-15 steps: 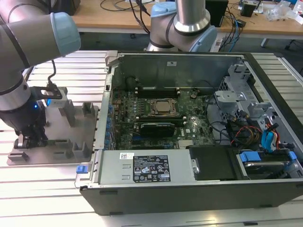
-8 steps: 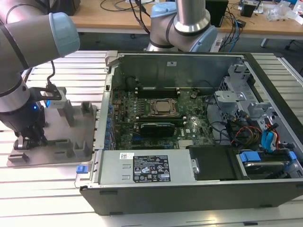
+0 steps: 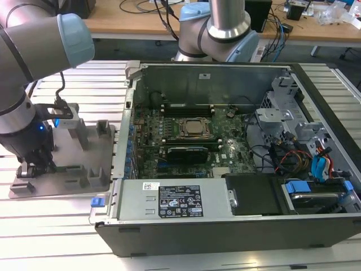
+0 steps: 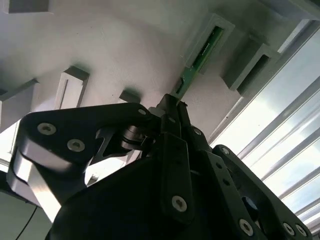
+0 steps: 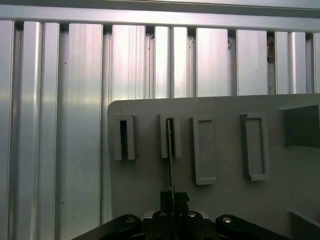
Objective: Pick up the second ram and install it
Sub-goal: 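Pick up the second ram and move it above second insertion slot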
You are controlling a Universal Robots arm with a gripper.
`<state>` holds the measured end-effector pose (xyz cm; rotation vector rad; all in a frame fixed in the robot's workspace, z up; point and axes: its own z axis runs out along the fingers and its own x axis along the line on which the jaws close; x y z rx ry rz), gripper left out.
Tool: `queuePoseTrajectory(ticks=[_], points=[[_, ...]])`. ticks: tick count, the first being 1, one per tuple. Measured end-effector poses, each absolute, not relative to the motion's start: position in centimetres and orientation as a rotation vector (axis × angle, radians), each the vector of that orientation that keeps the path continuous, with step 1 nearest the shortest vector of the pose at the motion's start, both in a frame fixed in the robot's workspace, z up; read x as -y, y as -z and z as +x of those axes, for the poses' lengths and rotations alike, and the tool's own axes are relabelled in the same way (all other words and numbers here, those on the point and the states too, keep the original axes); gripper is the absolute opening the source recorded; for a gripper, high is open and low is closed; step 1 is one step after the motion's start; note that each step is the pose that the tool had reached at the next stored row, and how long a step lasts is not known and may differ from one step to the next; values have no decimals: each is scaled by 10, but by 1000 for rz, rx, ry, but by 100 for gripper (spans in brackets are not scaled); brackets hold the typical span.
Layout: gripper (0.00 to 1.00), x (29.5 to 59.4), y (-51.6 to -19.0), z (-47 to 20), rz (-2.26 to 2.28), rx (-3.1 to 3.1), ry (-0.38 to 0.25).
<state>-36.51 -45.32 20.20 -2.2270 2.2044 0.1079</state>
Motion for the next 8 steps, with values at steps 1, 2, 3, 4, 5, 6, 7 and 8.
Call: queuePoseTrajectory(ticks=[1,2,3,4,5,6,7,8], points=[[14,453,-207,-365,-2227,-2205,-108],[14,453,-215,-365,-2227,-2204,-108],[14,453,-223,-365,-2227,-2204,-108],[14,453,-230,-365,-2227,-2204,-108],[14,453,-236,-365,-2227,-2204,-108],[14,453,-244,-365,-2227,-2204,-108],[14,453,-254,-365,-2227,-2204,-108],[14,453,-259,-365,-2227,-2204,-108]])
